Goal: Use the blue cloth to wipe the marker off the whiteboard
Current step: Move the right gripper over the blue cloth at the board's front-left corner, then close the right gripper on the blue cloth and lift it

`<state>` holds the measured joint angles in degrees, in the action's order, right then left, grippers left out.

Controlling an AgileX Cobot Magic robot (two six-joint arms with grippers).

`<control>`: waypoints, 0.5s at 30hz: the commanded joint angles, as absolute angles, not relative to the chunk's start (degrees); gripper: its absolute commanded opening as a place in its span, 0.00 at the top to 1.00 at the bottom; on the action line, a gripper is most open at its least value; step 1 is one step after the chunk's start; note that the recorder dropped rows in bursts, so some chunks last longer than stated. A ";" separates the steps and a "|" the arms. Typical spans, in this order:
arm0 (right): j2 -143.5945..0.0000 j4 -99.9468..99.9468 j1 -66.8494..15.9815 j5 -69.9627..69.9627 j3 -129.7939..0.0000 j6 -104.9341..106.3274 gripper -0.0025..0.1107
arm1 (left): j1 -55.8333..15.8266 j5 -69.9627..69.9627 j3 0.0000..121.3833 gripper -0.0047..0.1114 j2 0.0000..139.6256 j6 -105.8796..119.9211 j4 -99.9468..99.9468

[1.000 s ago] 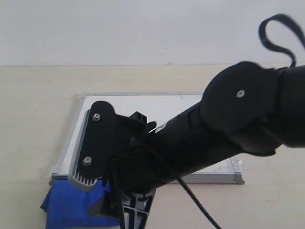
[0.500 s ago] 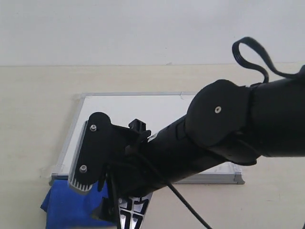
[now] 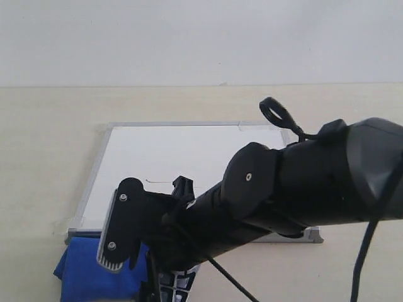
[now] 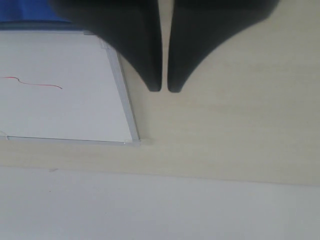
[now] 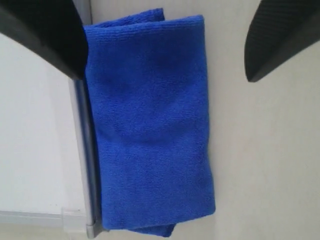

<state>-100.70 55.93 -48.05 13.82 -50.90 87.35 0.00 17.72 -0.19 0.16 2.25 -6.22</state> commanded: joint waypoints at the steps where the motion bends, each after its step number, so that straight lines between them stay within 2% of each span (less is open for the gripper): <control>1: -100.79 56.31 -50.26 11.63 -53.49 87.98 0.30 | 0.00 17.54 0.00 0.92 0.00 2.61 -6.57; 7: -104.58 56.31 -53.16 10.53 -59.12 87.19 0.30 | 0.00 17.54 0.00 0.92 0.00 2.61 -6.57; 15: -112.60 56.31 -53.14 9.00 -61.29 87.73 0.30 | 0.00 17.54 0.00 0.92 0.00 2.61 -6.57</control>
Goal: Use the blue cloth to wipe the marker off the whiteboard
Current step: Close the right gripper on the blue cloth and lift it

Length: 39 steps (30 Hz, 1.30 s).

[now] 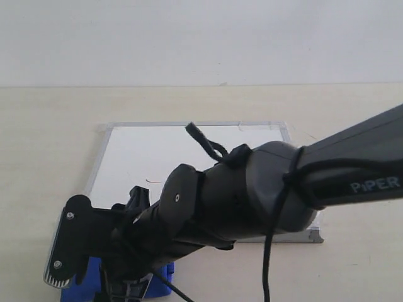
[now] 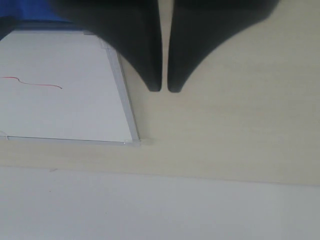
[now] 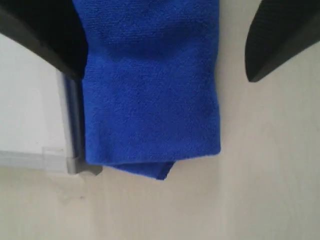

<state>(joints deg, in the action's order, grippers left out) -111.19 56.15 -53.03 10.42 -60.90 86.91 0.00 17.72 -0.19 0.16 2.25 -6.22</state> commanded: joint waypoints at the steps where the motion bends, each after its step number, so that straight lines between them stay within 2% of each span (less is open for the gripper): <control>1: -112.60 56.31 -53.14 8.38 -61.29 88.02 0.30 | 0.00 17.54 0.00 0.92 0.00 2.61 -6.57; 26: -117.11 56.31 -53.14 5.22 -61.29 85.32 0.31 | 0.00 17.54 0.00 0.92 0.00 2.61 -6.57; 28: -117.11 56.31 -53.14 5.10 -61.29 84.71 0.38 | 0.00 17.54 0.00 0.92 0.00 2.61 -6.57; 29: -117.11 56.31 -53.14 5.10 -61.29 84.43 0.45 | 0.00 17.54 0.00 0.92 0.00 2.61 -6.57; 34: -117.11 56.31 -53.14 8.06 -61.29 84.26 0.93 | 0.00 17.54 0.00 0.92 0.00 2.61 -6.57; 35: -117.11 56.31 -53.14 8.48 -61.29 84.11 0.98 | 0.00 17.54 0.00 0.92 0.00 2.61 -6.57; 39: -114.78 56.31 -53.14 8.20 -61.29 84.12 0.98 | 0.00 17.54 0.00 0.92 0.00 2.61 -6.57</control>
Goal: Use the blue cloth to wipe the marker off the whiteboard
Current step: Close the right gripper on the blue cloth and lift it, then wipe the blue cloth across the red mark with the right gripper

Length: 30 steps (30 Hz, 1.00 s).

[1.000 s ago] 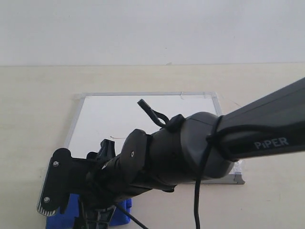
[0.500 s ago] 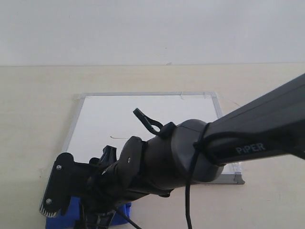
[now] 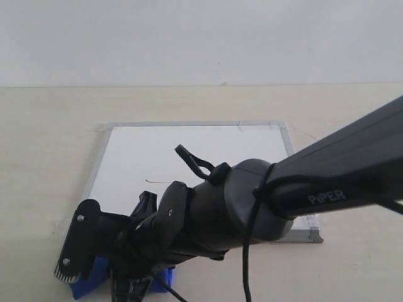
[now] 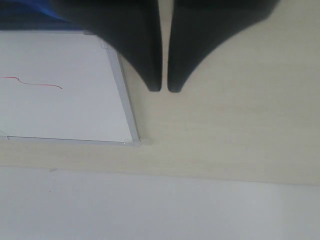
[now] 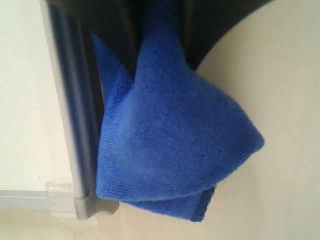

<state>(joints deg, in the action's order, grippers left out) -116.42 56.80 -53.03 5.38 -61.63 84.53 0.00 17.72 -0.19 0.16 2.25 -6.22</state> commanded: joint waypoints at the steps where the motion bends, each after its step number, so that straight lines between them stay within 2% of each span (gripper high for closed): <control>1: -113.77 56.31 -53.14 7.92 -61.29 84.24 0.98 | 0.00 17.54 0.00 0.92 0.00 2.61 -6.57; 8: -101.09 56.31 -50.87 -0.95 -61.29 83.56 0.98 | 0.00 17.54 0.00 0.92 0.00 2.61 -6.57; 13: -97.12 56.31 -40.24 -1.39 -61.29 76.33 0.98 | 0.00 17.54 0.00 0.92 0.00 2.61 -6.57; 19: -102.61 56.47 -28.32 1.96 -61.29 70.35 0.98 | 0.00 17.54 0.00 0.92 0.00 2.61 -6.57; 23: -108.03 56.48 -28.01 -0.38 -61.42 70.35 0.98 | 0.00 17.54 0.00 0.92 0.00 2.61 -6.57; 30: -116.91 56.56 -28.15 4.77 -66.97 68.39 0.98 | 0.00 17.54 0.00 0.92 0.00 2.61 -6.57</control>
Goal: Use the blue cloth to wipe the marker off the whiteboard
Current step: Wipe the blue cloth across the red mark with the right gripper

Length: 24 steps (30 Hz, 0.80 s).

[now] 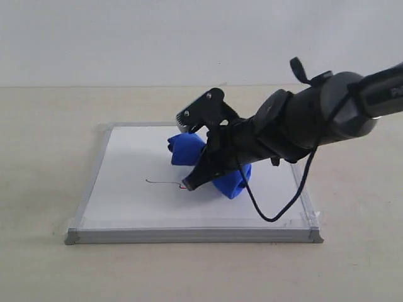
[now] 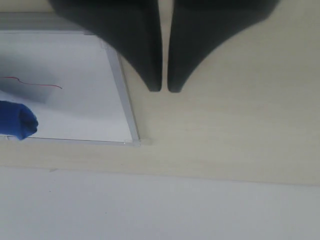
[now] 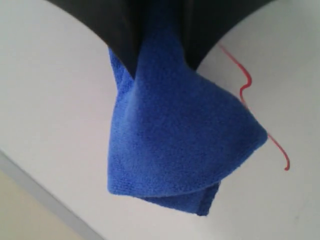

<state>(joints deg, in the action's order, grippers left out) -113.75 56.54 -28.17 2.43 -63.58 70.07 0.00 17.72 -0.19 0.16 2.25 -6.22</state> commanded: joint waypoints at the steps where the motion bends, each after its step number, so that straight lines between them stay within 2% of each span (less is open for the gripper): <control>1: -117.70 56.56 -28.15 4.73 -67.61 68.24 0.98 | 0.00 17.54 0.00 0.92 0.00 2.61 -6.57; 7: -122.30 56.56 -28.56 10.23 -69.97 67.34 0.98 | 0.00 17.54 0.00 0.92 0.00 2.61 -6.57; 18: -124.66 56.26 -35.57 39.47 -78.59 65.61 0.98 | 0.00 17.54 0.00 0.92 0.00 2.61 -6.57; 21: -124.66 51.28 -35.83 34.42 -79.87 61.53 0.98 | 0.00 17.54 0.00 0.92 0.00 2.61 -6.57; 24: -125.23 33.45 -34.56 25.00 -80.03 45.28 0.98 | 0.00 17.54 0.00 0.92 0.00 2.61 -6.57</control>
<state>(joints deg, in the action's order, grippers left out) -124.08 48.42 -35.69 31.52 -79.87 58.24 0.00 17.72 -0.19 0.16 2.25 -6.22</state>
